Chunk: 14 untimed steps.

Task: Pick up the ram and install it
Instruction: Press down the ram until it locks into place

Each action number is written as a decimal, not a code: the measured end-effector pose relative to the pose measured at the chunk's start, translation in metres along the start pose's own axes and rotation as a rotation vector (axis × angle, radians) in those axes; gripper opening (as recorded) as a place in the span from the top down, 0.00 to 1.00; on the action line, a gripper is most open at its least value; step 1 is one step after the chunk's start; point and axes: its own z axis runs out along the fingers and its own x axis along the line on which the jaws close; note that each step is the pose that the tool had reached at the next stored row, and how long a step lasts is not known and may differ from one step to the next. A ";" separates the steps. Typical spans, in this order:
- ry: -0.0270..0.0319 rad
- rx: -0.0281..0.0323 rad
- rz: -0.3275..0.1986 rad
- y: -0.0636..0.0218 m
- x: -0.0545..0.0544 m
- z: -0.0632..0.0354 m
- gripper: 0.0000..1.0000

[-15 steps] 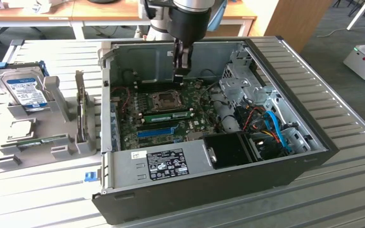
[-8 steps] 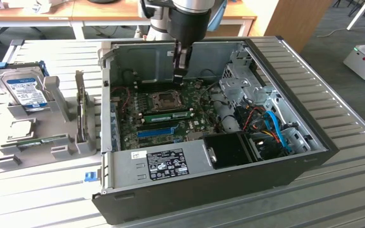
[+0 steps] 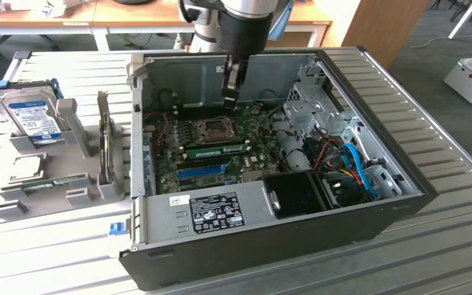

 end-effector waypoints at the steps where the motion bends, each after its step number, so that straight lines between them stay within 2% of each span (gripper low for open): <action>1: -0.0004 0.0003 0.010 0.0000 0.000 0.0002 0.89; 14: -0.0066 0.0038 0.151 -0.0001 0.000 0.0027 0.89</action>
